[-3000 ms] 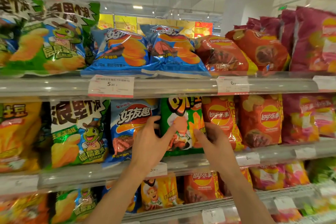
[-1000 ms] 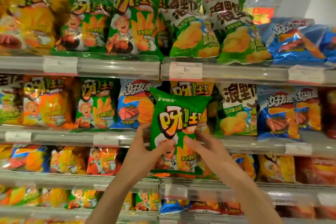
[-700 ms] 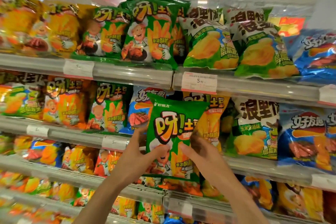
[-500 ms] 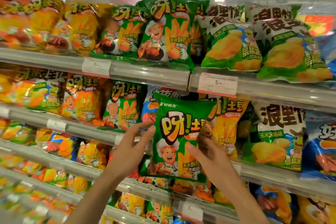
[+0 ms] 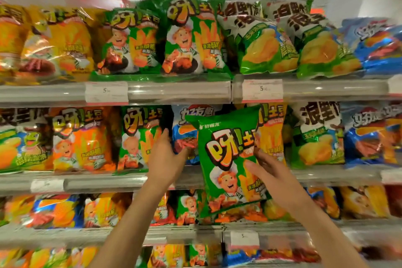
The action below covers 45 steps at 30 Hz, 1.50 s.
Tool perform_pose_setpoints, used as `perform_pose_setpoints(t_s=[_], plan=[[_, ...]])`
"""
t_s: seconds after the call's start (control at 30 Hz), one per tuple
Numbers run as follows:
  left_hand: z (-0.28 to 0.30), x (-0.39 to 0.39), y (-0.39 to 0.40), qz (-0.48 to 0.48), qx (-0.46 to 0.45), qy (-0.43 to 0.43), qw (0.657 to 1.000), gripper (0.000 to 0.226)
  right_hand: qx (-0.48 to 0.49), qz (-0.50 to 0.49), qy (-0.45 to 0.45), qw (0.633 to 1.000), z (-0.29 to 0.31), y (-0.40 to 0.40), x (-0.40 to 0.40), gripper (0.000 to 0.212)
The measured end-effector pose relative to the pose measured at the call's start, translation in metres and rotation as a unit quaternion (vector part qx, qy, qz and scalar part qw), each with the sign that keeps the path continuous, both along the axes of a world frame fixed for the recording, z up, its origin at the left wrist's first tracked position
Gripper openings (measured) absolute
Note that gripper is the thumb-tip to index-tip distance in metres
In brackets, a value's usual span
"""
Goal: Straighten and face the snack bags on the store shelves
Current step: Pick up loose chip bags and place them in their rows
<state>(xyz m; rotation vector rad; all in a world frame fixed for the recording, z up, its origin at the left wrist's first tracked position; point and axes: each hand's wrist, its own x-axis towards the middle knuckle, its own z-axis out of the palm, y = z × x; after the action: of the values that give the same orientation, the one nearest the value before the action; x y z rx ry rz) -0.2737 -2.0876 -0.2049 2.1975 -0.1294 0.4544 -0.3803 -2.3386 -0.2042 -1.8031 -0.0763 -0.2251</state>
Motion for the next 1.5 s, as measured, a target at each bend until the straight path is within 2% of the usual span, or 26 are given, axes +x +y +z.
perform_pose_setpoints(t_s=[0.07, 0.1, 0.2, 0.4, 0.6, 0.77, 0.87, 0.93, 1.03, 1.1, 1.2, 1.3, 1.4, 1.5], plan=[[-0.001, 0.012, 0.005, 0.002, 0.004, 0.000, 1.000, 0.054, -0.001, -0.026, -0.014, 1.000, 0.001, 0.005, -0.007, 0.023], [-0.001, 0.015, 0.006, -0.006, 0.007, 0.000, 1.000, 0.050, -0.006, -0.038, -0.021, 0.999, 0.000, 0.005, -0.010, 0.019], [0.004, 0.021, 0.007, -0.033, -0.001, -0.019, 0.999, 0.028, -0.024, -0.063, -0.027, 0.997, -0.004, 0.007, -0.016, 0.015], [0.013, 0.011, 0.000, -0.074, -0.026, 0.009, 0.997, 0.033, -0.010, -0.080, -0.022, 0.996, -0.009, 0.010, -0.016, 0.016], [0.020, 0.000, 0.019, -0.067, -0.102, -0.052, 0.991, 0.039, -0.012, -0.101, -0.011, 0.995, -0.011, 0.012, -0.011, 0.009], [0.016, -0.017, 0.052, -0.066, -0.120, -0.073, 0.988, 0.022, -0.021, -0.103, -0.006, 0.994, -0.012, 0.021, -0.003, 0.013], [0.012, -0.026, 0.079, -0.071, -0.146, -0.071, 0.984, 0.013, -0.026, -0.097, 0.002, 0.995, -0.009, 0.031, 0.007, 0.004], [0.009, -0.029, 0.096, -0.071, -0.168, -0.060, 0.981, 0.013, -0.027, -0.098, 0.001, 0.995, -0.007, 0.038, 0.016, 0.020], [0.007, -0.036, 0.116, -0.064, -0.189, -0.051, 0.978, 0.014, -0.052, -0.110, -0.011, 0.992, 0.002, 0.055, 0.027, 0.023], [0.009, -0.041, 0.126, -0.060, -0.195, -0.050, 0.978, 0.013, -0.051, -0.124, -0.017, 0.991, 0.009, 0.068, 0.036, 0.034], [0.010, -0.047, 0.138, -0.052, -0.195, -0.047, 0.978, 0.017, -0.044, -0.133, -0.015, 0.990, 0.020, 0.081, 0.057, 0.027], [0.012, -0.052, 0.143, -0.052, -0.198, -0.041, 0.978, 0.020, -0.027, -0.137, -0.015, 0.990, 0.025, 0.090, 0.080, 0.048], [0.011, -0.053, 0.143, -0.063, -0.204, -0.036, 0.976, 0.020, -0.020, -0.132, -0.009, 0.991, 0.020, 0.098, 0.093, 0.049], [0.009, -0.054, 0.139, -0.074, -0.203, -0.029, 0.976, 0.022, -0.053, -0.121, -0.004, 0.991, 0.011, 0.098, 0.097, 0.061]])
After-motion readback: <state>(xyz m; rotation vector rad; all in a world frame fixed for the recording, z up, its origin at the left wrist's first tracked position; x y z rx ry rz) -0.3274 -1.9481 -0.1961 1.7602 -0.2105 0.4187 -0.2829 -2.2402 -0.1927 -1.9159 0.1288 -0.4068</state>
